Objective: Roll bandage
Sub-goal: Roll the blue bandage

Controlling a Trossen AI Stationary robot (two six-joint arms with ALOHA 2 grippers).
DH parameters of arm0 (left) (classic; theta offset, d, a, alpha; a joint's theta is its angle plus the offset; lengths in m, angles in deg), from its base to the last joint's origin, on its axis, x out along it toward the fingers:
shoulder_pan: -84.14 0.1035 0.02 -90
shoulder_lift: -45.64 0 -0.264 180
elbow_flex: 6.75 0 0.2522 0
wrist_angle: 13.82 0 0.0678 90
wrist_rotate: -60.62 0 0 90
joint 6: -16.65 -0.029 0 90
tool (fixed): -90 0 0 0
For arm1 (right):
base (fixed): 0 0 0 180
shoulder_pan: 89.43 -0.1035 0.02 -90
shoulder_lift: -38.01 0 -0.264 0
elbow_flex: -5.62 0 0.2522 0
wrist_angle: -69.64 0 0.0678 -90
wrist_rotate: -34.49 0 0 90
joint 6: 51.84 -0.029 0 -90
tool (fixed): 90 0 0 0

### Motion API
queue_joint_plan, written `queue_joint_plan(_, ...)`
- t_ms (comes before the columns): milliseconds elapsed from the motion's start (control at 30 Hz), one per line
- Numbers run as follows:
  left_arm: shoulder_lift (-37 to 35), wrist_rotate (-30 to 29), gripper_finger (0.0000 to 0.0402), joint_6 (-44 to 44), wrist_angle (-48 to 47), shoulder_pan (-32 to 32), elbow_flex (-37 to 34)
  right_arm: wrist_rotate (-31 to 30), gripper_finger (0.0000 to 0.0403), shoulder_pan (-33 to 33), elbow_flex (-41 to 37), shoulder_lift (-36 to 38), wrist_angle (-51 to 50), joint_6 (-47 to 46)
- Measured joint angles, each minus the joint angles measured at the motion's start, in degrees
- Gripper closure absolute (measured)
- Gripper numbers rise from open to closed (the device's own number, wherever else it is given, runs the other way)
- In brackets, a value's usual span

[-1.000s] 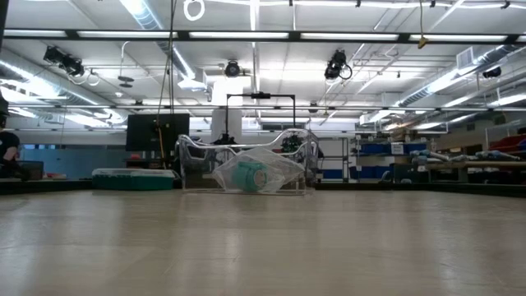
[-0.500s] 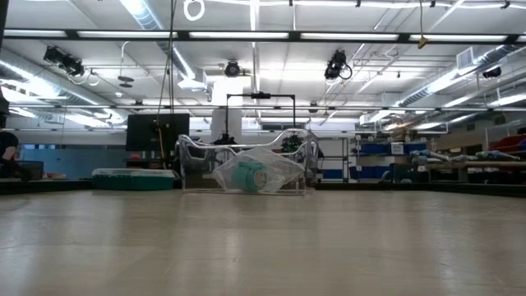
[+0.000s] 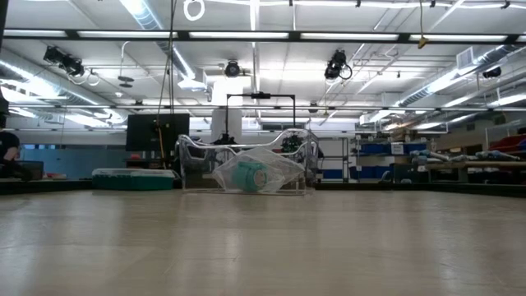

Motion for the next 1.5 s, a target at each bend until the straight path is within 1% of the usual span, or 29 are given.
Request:
queue_joint_plan(167,0.02,0.81,0.0208,-5.15,-5.51,0.79,0.00,-0.02,0.0403,0.00,0.00,0.00,0.48,-1.30)
queue_joint_plan(367,0.02,0.91,0.0208,-10.10,-7.38,0.81,0.00,0.00,0.0403,0.00,0.00,0.21,1.54,-2.35)
queue_joint_plan(600,0.02,-2.26,0.0208,-16.88,-11.36,3.15,0.00,0.75,0.0403,0.00,0.00,0.22,2.76,-3.00)
queue_joint_plan(700,0.02,-2.39,0.0208,-19.13,-12.66,3.78,0.00,1.10,0.0403,0.00,0.00,0.19,3.25,-3.51)
queue_joint_plan(833,0.02,-2.37,0.0208,-18.77,-12.89,3.74,0.00,1.30,0.0403,0.00,0.00,0.21,3.51,-3.77)
queue_joint_plan(933,0.02,-1.00,0.0208,-16.85,-12.88,2.53,0.00,0.96,0.0403,0.00,0.00,0.17,3.48,-3.80)
queue_joint_plan(1033,-0.25,0.13,0.0208,-16.39,-12.83,0.10,0.00,0.43,0.0403,0.14,0.00,0.19,3.48,-4.21)
queue_joint_plan(1133,-0.57,-0.11,0.0208,-16.20,-12.30,-2.93,0.00,-0.44,0.0403,0.91,0.00,0.19,3.74,-4.79)
queue_joint_plan(1267,-0.61,-5.66,0.0208,-16.54,-12.33,-6.78,0.00,-0.51,0.0403,2.92,0.00,0.19,6.30,-5.88)
queue_joint_plan(1367,-0.61,-10.90,0.0208,-16.91,-12.29,-8.33,0.00,-0.39,0.0403,4.43,-0.02,0.18,8.23,-7.80)
queue_joint_plan(1433,-0.61,-12.83,0.0208,-16.83,-12.22,-8.72,0.00,0.48,0.0403,5.12,-0.04,0.13,11.12,-8.97)
queue_joint_plan(1500,-0.61,-13.45,0.0208,-16.76,-12.25,-8.74,0.00,-0.27,0.0403,5.80,-0.04,0.46,11.15,-8.40)
